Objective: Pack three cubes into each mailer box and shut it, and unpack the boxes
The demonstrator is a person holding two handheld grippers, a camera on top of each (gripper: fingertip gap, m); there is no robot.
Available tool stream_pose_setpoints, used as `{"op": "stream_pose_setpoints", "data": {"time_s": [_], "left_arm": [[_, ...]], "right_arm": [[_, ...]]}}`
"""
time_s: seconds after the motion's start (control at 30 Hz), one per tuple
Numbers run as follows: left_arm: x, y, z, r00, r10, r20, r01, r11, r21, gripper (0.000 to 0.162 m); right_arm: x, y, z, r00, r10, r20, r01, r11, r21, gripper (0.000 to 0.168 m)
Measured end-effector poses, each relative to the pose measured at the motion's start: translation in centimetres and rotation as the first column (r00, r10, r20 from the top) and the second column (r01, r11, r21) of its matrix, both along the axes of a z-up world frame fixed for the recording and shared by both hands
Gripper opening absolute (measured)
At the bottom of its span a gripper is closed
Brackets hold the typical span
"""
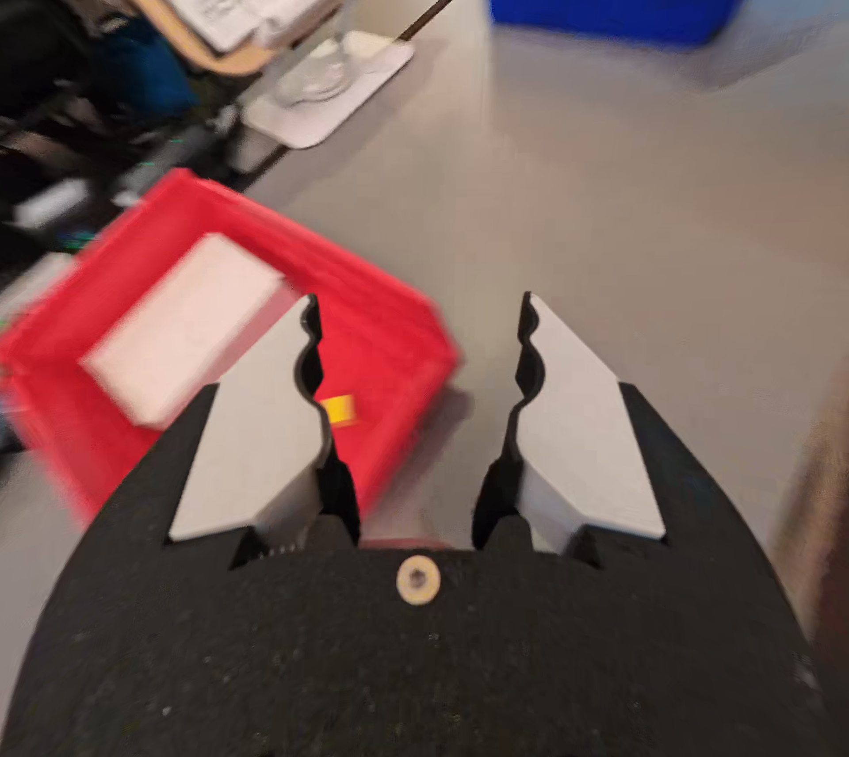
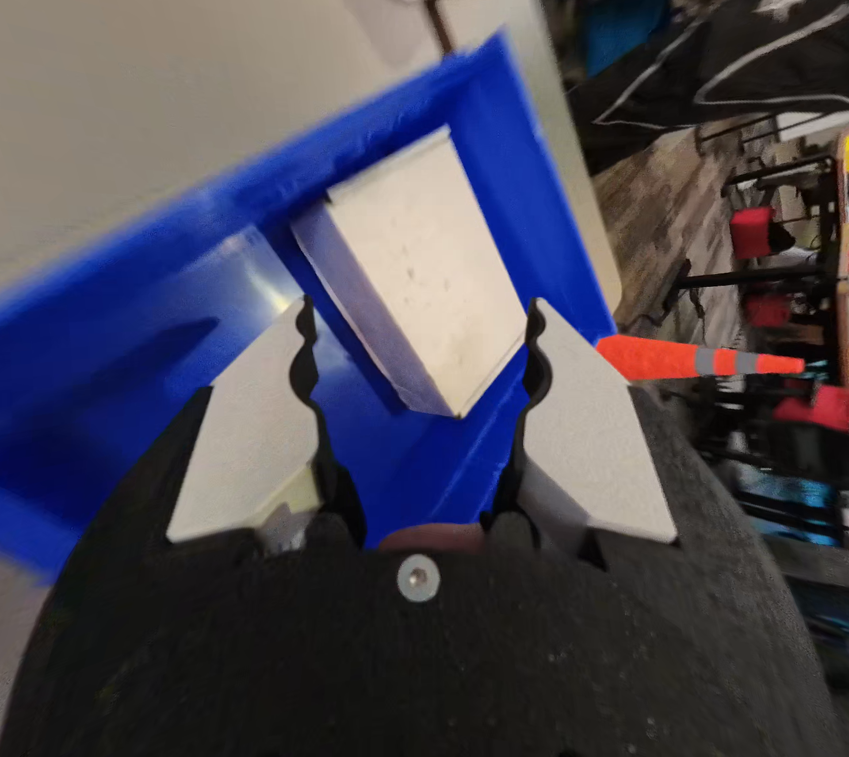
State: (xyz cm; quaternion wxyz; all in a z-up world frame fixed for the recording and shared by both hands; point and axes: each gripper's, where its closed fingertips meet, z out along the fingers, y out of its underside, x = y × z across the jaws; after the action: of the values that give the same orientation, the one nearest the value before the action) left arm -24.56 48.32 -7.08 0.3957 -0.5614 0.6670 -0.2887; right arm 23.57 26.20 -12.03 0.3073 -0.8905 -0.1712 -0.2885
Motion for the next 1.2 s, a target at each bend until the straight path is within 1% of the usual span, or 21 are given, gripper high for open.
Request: {"op": "stream_pose_setpoints", "data": {"time_s": [0.03,0.07,0.1,0.13,0.17,0.2,0.27,0.3,0.33,0.4,0.43,0.5,0.6,0.63,0.73,0.8,0.97,1.07,1.2], "left_arm": [[0.3,3.1,0.4,0.999,0.013,-0.052,-0.008,0.996,0.093,0.084],[0.9,6.1,0.6,0.995,0.011,-0.104,0.008,0.984,0.177,0.076],[1.6,8.9,0.5,0.987,0.016,-0.161,0.022,0.973,0.228,0.065],[2.4,11.3,-0.2,0.974,-0.006,-0.228,0.061,0.97,0.236,0.068],[3.0,13.6,-1.3,0.945,-0.023,-0.325,0.102,0.968,0.228,0.074],[3.3,16.1,-2.8,0.899,-0.018,-0.439,0.126,0.967,0.22,0.086],[3.3,20.7,-5.3,0.772,0.014,-0.635,0.156,0.965,0.212,0.102],[3.3,22.1,-6.1,0.716,0.005,-0.698,0.179,0.965,0.191,0.107],[3.5,23.1,-6.7,0.677,-0.019,-0.735,0.216,0.961,0.173,0.108],[4.0,23.9,-7.8,0.63,-0.077,-0.772,0.304,0.94,0.154,0.112],[4.1,24.2,-8.4,0.601,-0.092,-0.794,0.335,0.931,0.145,0.116],[4.2,24.8,-9.6,0.549,-0.105,-0.83,0.385,0.912,0.14,0.123],[4.4,25.3,-11.3,0.495,-0.124,-0.86,0.416,0.903,0.109,0.125],[4.4,25.6,-11.8,0.484,-0.128,-0.866,0.422,0.901,0.103,0.123],[4.3,25.4,-12.9,0.453,-0.168,-0.875,0.423,0.905,0.045,0.121],[4.4,25.5,-13.2,0.453,-0.17,-0.875,0.441,0.896,0.054,0.121],[4.2,25.5,-12.9,0.435,-0.142,-0.889,0.444,0.893,0.075,0.121],[4.1,25.4,-11.7,0.455,-0.103,-0.884,0.437,0.891,0.121,0.12],[3.4,24.1,-8.2,0.479,-0.072,-0.875,0.427,0.89,0.16,0.121]], "right_arm": [[-2.3,-0.2,2.0,0.997,-0.002,-0.076,0.01,0.994,0.111,0.092],[-5.5,-0.2,3.6,0.982,0.042,-0.185,-0.001,0.975,0.221,0.091],[-9.0,-0.2,5.0,0.949,0.119,-0.292,-0.02,0.947,0.32,0.091],[-12.3,-0.4,6.0,0.909,0.19,-0.372,-0.028,0.916,0.399,0.091],[-15.3,-0.6,6.6,0.867,0.244,-0.434,-0.025,0.892,0.451,0.091],[-18.2,-0.9,6.6,0.821,0.291,-0.492,-0.025,0.878,0.478,0.091],[-23.1,-1.6,5.7,0.741,0.336,-0.581,-0.014,0.873,0.488,0.091],[-25.1,-2.0,4.8,0.714,0.345,-0.61,-0.011,0.876,0.482,0.091],[-26.7,-2.4,3.9,0.702,0.337,-0.628,-0.001,0.881,0.472,0.092],[-29.1,-3.1,2.4,0.653,0.332,-0.68,0.048,0.878,0.475,0.091],[-30.0,-3.4,1.7,0.622,0.326,-0.712,0.076,0.88,0.469,0.091],[-30.8,-3.8,0.1,0.583,0.29,-0.759,0.133,0.887,0.442,0.091],[-31.7,-4.1,-1.1,0.529,0.268,-0.805,0.172,0.895,0.411,0.091],[-31.9,-4.1,-1.3,0.517,0.265,-0.814,0.173,0.899,0.403,0.091],[-31.7,-4.1,-1.9,0.535,0.232,-0.812,0.166,0.914,0.37,0.091],[-31.7,-3.9,-2.3,0.548,0.221,-0.807,0.151,0.923,0.355,0.092],[-32.0,-2.7,-2.0,0.535,0.243,-0.809,0.11,0.929,0.352,0.092],[-31.9,-1.8,-1.4,0.552,0.27,-0.789,0.064,0.93,0.363,0.092],[-31.4,-0.4,-0.6,0.606,0.326,-0.726,-0.024,0.919,0.393,0.092]]}}
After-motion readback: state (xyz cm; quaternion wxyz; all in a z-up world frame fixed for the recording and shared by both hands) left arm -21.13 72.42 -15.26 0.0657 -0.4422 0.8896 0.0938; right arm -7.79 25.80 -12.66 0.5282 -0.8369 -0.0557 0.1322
